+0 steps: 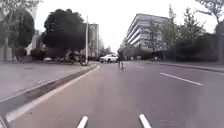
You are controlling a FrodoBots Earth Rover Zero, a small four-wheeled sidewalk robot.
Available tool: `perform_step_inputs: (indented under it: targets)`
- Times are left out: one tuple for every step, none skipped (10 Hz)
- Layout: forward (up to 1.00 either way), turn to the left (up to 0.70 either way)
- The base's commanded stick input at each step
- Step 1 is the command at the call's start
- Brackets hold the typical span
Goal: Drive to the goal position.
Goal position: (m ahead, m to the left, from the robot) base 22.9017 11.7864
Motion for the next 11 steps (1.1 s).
perform_step_inputs:
  targets:
    - [0.70,0.00]
    - [0.70,0.00]
    - [0.70,0.00]
    - [0.70,0.00]
    - [0.70,0.00]
    - [0.70,0.00]
    - [0.70,0.00]
    - [0.70,0.00]
    - [0.70,0.00]
    - [0.70,0.00]
    - [0.70,0.00]
